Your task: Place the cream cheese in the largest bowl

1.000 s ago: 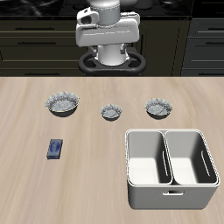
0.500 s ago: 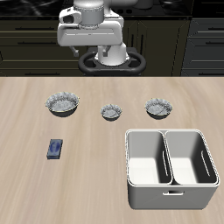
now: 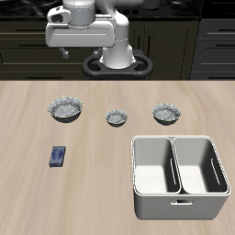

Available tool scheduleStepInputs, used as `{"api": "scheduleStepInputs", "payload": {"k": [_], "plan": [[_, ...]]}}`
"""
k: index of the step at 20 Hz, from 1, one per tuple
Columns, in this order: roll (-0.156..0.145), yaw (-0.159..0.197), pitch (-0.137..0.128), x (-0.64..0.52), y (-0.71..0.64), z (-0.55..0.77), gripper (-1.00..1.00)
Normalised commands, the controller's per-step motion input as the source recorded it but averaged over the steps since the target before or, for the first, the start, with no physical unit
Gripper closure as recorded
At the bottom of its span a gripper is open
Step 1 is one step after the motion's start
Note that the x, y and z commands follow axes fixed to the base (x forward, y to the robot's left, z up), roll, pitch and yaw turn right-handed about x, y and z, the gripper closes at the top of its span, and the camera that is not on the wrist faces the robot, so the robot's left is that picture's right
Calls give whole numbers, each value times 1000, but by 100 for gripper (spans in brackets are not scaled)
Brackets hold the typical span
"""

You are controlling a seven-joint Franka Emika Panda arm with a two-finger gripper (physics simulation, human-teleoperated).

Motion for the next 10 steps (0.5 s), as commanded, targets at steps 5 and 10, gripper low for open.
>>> {"api": "scheduleStepInputs", "payload": {"k": [5, 10], "plan": [[15, 2, -12, 45, -229, 113, -100], [77, 2, 31, 93, -181, 24, -100]]}}
